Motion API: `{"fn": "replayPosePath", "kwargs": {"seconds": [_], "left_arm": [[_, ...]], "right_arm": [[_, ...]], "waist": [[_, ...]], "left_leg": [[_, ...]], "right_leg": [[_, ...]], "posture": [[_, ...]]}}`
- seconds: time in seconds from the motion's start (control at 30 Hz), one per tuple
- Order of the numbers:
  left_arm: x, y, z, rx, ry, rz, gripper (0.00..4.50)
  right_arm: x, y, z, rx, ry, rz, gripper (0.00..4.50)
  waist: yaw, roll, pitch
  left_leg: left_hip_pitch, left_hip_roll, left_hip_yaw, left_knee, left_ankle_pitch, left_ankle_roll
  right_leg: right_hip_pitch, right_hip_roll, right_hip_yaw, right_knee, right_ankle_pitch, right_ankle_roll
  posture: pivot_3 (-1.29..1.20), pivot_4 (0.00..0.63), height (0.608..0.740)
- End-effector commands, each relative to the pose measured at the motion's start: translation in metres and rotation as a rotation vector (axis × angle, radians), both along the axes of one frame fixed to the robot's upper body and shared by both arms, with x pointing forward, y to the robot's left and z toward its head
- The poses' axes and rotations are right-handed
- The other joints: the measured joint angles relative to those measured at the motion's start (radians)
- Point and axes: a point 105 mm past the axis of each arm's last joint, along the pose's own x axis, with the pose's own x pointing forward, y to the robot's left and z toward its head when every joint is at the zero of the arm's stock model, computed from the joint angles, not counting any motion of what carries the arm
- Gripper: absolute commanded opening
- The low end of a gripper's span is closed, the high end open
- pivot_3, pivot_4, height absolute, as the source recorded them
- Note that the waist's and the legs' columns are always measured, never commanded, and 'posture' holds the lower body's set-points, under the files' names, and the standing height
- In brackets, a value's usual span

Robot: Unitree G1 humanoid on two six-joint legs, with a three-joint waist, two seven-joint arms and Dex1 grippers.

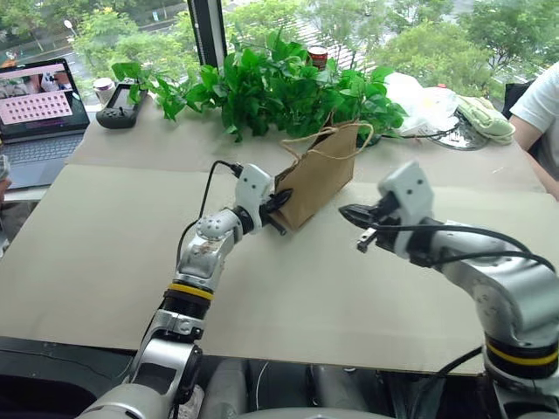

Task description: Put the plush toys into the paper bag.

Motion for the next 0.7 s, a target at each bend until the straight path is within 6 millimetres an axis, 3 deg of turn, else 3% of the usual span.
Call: {"fn": "replayPosePath", "kwargs": {"seconds": [0.03, 0.3, 0.43, 0.7], "left_arm": [[-0.011, 0.025, 0.033, -0.040, -0.125, -0.095, 0.05], [-0.049, 0.066, 0.052, 0.132, -0.167, -0.464, 0.05], [-0.072, 0.080, 0.043, 0.233, -0.082, -0.668, 0.05], [-0.081, 0.081, 0.030, 0.292, -0.018, -0.801, 0.05]], "right_arm": [[0.006, -0.024, 0.021, 0.040, -0.072, -0.075, 0.00], [-0.003, -0.035, 0.025, 0.038, -0.052, -0.021, 0.00], [-0.008, -0.039, 0.029, 0.026, -0.040, 0.024, 0.00], [-0.011, -0.041, 0.033, 0.016, -0.036, 0.083, 0.00]], "waist": [[-0.002, 0.000, 0.000], [0.003, 0.000, 0.000], [0.008, 0.000, 0.000], [0.006, 0.000, 0.000]], "left_leg": [[0.001, 0.000, 0.000, 0.000, 0.000, 0.000], [0.002, 0.001, 0.001, 0.000, 0.000, 0.000], [0.002, 0.000, 0.002, 0.000, 0.000, 0.000], [0.002, 0.001, 0.002, 0.000, 0.000, 0.000]], "right_leg": [[0.000, 0.000, 0.000, 0.000, 0.000, 0.000], [0.001, 0.000, 0.000, -0.001, 0.000, 0.000], [0.001, 0.000, 0.000, -0.001, 0.000, 0.000], [0.001, 0.000, 0.000, -0.001, 0.000, 0.000]], "posture": [[0.00, 0.150, 0.713], [0.00, 0.150, 0.713], [0.00, 0.150, 0.713], [0.00, 0.150, 0.713]]}}
